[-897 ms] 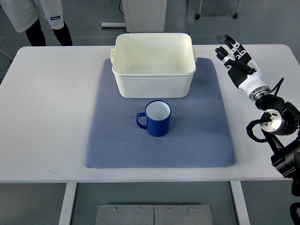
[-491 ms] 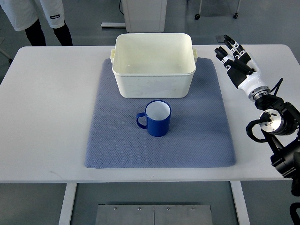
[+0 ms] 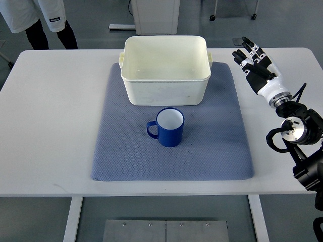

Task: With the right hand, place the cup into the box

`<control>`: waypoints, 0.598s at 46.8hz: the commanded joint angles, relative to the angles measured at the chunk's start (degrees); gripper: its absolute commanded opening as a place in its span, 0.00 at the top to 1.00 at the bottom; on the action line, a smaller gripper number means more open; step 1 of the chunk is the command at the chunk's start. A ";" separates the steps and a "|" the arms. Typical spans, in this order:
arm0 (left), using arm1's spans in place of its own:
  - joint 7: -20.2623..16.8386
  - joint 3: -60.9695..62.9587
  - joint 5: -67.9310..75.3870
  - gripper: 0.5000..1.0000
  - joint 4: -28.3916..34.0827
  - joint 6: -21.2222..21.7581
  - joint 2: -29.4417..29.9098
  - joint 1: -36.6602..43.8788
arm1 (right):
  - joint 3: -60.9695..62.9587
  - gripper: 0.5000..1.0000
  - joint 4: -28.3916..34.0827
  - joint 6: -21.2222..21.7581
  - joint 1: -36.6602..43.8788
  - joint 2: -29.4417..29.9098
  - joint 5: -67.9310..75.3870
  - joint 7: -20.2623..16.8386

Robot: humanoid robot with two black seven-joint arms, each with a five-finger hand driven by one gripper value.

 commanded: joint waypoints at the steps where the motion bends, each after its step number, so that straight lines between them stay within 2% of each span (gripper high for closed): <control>1: 0.00 0.00 0.00 0.00 0.00 0.00 0.00 0.00 | 0.01 0.00 0.00 0.08 0.00 -0.05 0.00 0.00; 28: 0.00 0.00 0.00 0.00 0.00 0.00 0.00 0.00 | -0.25 0.00 0.08 0.08 0.79 0.22 0.00 0.00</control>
